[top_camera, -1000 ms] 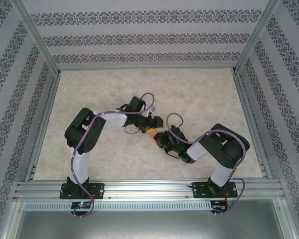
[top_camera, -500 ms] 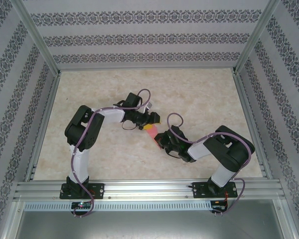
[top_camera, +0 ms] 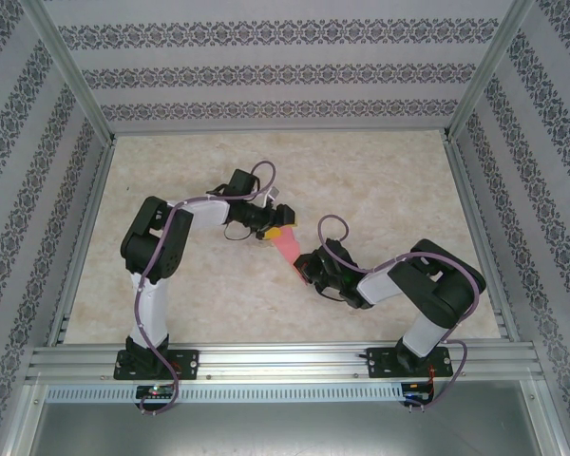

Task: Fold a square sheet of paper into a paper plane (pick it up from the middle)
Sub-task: Fold the wing for the fifth time at the center of the table.

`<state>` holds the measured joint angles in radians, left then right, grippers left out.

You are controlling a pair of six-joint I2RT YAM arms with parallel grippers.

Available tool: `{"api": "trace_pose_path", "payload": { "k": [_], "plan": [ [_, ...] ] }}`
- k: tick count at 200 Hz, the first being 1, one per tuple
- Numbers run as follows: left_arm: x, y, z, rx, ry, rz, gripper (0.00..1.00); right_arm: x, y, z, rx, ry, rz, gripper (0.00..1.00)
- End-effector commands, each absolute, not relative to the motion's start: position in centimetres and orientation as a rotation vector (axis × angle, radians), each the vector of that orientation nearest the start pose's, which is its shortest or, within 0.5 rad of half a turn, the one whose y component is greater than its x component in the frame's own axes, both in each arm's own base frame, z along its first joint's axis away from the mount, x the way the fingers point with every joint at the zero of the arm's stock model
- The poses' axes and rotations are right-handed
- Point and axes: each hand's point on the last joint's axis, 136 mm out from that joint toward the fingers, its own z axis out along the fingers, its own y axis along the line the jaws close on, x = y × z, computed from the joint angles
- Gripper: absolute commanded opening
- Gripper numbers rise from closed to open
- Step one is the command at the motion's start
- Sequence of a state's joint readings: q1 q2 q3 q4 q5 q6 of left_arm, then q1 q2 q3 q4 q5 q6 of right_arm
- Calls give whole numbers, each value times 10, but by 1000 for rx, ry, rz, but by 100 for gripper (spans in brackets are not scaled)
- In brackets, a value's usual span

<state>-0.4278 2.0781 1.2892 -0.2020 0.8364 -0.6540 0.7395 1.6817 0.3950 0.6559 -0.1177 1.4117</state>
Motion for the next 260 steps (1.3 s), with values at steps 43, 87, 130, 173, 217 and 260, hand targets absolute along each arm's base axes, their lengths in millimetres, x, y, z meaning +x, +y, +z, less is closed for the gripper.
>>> {"api": "trace_pose_path", "payload": {
  "k": [43,87,130,173,217,260],
  "plan": [
    [419,-253,31,-77,2732,-1192,79,218,237,-51,808,2688,926,0],
    [435,-245,58,-59,2696,-1151,79,220,241,-50,803,2682,948,0],
    [416,-253,97,-27,2641,-1214,78,225,243,-45,798,2666,956,0],
    [365,-295,99,91,2669,-1271,76,227,244,-41,793,2648,951,0],
    [344,-338,77,167,2709,-1311,75,227,246,-41,788,2643,955,0],
    [346,-332,41,138,2782,-1221,75,228,248,-39,778,2626,980,0]
  ]
}}
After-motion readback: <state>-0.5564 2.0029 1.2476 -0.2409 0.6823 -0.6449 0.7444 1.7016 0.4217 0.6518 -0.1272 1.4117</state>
